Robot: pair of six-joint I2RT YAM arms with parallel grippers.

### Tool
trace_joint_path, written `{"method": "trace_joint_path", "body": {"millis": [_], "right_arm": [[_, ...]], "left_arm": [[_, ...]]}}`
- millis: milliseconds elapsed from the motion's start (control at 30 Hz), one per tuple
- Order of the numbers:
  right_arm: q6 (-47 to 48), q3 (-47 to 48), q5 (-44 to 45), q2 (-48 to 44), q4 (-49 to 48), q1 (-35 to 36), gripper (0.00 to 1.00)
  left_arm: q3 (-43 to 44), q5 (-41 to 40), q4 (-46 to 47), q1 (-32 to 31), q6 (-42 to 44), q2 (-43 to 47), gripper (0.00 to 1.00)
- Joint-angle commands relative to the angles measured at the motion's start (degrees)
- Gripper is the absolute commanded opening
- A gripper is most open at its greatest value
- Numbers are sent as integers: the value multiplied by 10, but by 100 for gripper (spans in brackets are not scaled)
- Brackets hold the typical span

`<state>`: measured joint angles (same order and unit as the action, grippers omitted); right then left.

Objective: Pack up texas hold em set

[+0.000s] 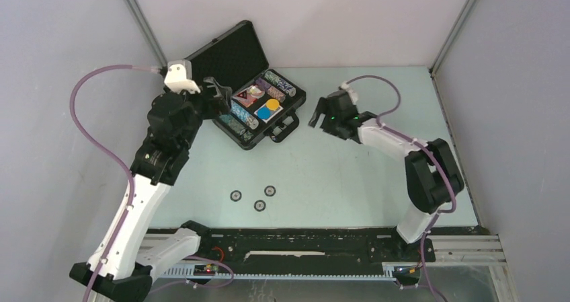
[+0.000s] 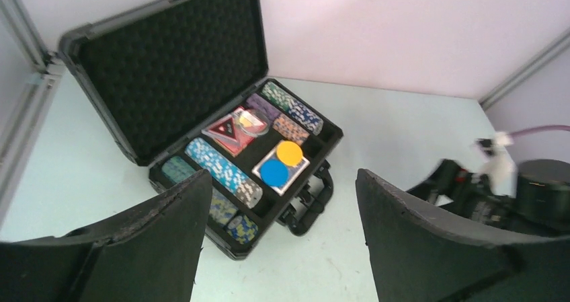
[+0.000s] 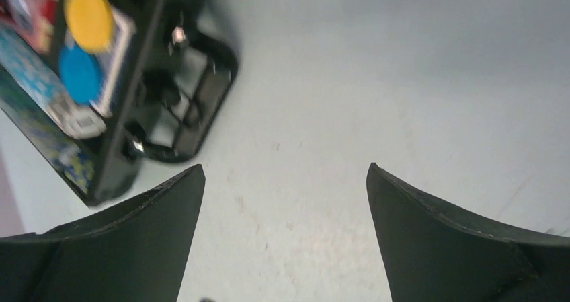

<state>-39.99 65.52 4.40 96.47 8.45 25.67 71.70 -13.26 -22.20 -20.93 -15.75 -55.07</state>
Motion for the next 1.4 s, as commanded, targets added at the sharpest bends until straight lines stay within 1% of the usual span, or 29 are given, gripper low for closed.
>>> {"method": "trace_joint_path", "body": {"millis": [0, 67, 133, 233, 300, 333, 367, 400, 433, 467, 533, 600, 667, 800, 1067, 1233, 1367], "right_arm": [[-80, 83, 72, 39, 253, 91, 100], [-114, 107, 42, 54, 303, 126, 100], [-130, 123, -3, 67, 320, 166, 100], [-149, 174, -36, 102, 364, 226, 100], [-162, 232, -74, 141, 417, 245, 100], [-164, 256, -105, 163, 441, 250, 99], [-166, 279, -132, 186, 463, 252, 94], [-169, 306, -150, 208, 489, 254, 91], [-171, 329, -152, 225, 526, 259, 91], [-169, 350, -150, 238, 538, 268, 91], [-182, 365, -144, 246, 541, 284, 91], [-206, 361, -141, 244, 536, 294, 91], [-235, 351, -141, 239, 531, 297, 91], [-280, 319, -132, 238, 505, 302, 91], [-308, 340, -108, 275, 506, 304, 89], [-315, 357, -117, 300, 521, 305, 88], [-313, 390, -110, 322, 538, 306, 87]], "left_arm": [[-52, 44, 63, 0, -42, 37, 82], [-48, 31, 57, -5, -37, 40, 81], [-39, 21, 41, -7, -40, 43, 81], [-37, 22, 37, -19, -40, 58, 82], [-40, 11, 40, -37, -25, 65, 85], [-41, 4, 40, -43, -16, 64, 88], [-39, -5, 35, -45, -12, 60, 91], [-35, -16, 26, -46, -15, 55, 92], [-28, -20, 17, -46, -18, 49, 92], [-24, -17, 12, -46, -20, 45, 92], [-23, -4, 13, -49, -28, 46, 92], [-24, -1, 14, -59, -27, 50, 92], [-24, -6, 14, -69, -22, 54, 93], [-20, -4, 10, -70, -23, 53, 92], [-21, -5, 10, -70, -23, 54, 92], [-19, -9, 8, -72, -15, 50, 93], [-15, -7, 4, -72, -14, 47, 93]]}}
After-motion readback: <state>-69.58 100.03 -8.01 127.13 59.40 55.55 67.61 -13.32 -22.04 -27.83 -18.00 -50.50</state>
